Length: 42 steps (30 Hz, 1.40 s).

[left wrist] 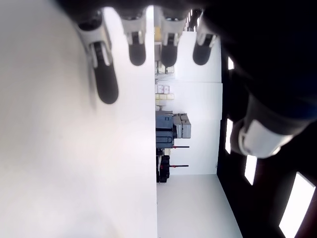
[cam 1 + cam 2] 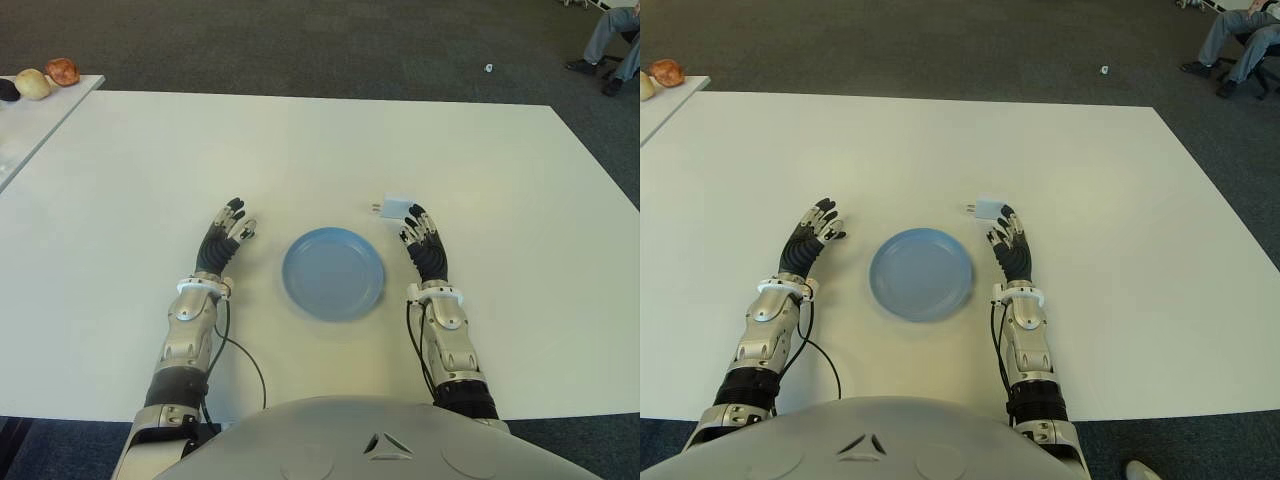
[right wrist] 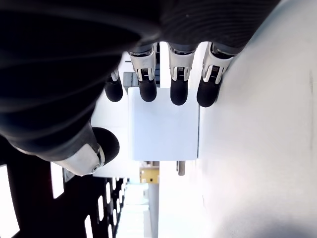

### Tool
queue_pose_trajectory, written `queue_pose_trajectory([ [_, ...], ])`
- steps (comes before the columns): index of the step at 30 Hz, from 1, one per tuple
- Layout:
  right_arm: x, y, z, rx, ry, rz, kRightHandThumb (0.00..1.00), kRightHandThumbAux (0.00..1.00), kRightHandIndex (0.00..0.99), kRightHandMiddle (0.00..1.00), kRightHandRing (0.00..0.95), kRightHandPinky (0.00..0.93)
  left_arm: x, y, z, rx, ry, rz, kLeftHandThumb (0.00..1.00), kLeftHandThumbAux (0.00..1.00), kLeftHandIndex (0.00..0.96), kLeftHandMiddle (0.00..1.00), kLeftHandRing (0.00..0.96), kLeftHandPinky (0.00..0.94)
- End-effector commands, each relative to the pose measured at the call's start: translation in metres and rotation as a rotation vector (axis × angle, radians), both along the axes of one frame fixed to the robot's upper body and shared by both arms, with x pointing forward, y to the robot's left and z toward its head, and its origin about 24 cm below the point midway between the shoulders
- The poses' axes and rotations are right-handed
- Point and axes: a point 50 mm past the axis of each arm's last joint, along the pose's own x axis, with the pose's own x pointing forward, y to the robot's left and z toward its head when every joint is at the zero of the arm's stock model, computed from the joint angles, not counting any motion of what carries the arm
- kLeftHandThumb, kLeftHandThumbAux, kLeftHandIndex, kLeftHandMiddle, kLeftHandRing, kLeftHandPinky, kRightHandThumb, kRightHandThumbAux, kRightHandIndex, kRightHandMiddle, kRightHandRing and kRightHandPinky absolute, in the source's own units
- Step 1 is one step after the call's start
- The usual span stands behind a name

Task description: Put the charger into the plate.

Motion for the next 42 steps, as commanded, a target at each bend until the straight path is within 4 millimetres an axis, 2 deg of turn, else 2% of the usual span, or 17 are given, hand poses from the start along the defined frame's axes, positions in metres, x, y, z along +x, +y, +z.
queue_pose_trajectory([
  [1, -0.011, -0.001, -0.016, 0.001, 0.099, -0.001, 0.027, 0.619, 0.0, 0.089, 0.079, 0.073, -0.012, -0.002, -0.018, -0.006, 0.107, 0.002, 0.0, 0.581, 0.023, 0.075, 0.051, 0.053],
  [6, -0.012, -0.002, -0.013, -0.01, 0.084, -0.017, 0.033, 0.621, 0.0, 0.097, 0.089, 0.088, -0.013, -0.003, -0.018, -0.006, 0.106, 0.004, 0.0, 0.588, 0.022, 0.074, 0.051, 0.053],
  [11, -0.01, -0.005, -0.002, -0.063, 0.018, -0.087, 0.063, 0.694, 0.017, 0.202, 0.212, 0.237, -0.013, -0.003, -0.018, -0.006, 0.11, 0.005, 0.0, 0.574, 0.021, 0.072, 0.048, 0.045],
  [19, -0.006, -0.005, 0.022, -0.139, -0.067, -0.16, 0.096, 0.777, 0.032, 0.264, 0.282, 0.297, -0.013, -0.003, -0.018, -0.002, 0.113, 0.001, 0.0, 0.566, 0.019, 0.071, 0.046, 0.044],
  [27, 0.003, -0.011, 0.051, -0.178, -0.149, -0.167, 0.15, 0.768, 0.041, 0.269, 0.282, 0.271, -0.013, -0.005, -0.019, -0.002, 0.115, 0.0, 0.0, 0.568, 0.017, 0.072, 0.047, 0.049],
  [37, 0.015, -0.014, 0.064, -0.222, -0.198, -0.143, 0.249, 0.743, 0.073, 0.236, 0.243, 0.244, -0.014, -0.005, -0.02, -0.009, 0.119, -0.001, 0.0, 0.568, 0.013, 0.067, 0.043, 0.044],
  [42, 0.019, -0.015, 0.067, -0.259, -0.212, -0.123, 0.267, 0.715, 0.084, 0.207, 0.216, 0.229, -0.014, -0.006, -0.021, -0.013, 0.118, 0.001, 0.0, 0.568, 0.012, 0.067, 0.041, 0.04],
])
